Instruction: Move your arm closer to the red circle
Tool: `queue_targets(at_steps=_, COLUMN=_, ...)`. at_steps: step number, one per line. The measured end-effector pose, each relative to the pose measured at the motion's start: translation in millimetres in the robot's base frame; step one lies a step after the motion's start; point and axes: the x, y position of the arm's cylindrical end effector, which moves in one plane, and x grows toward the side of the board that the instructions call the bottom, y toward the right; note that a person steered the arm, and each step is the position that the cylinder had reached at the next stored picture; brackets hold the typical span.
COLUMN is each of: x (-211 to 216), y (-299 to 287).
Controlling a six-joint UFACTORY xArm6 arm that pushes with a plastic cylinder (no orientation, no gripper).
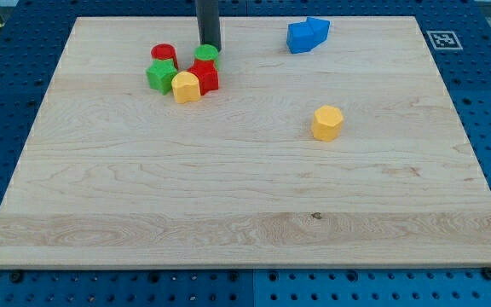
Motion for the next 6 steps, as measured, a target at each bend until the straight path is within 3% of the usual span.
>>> queue_targets(at_steps=2, x=-24.2, y=-28.6)
queue_targets(at_steps=4, x=-15.8, y=-74.1)
queue_targets(at_steps=6, x=-2.1, y=-75.8)
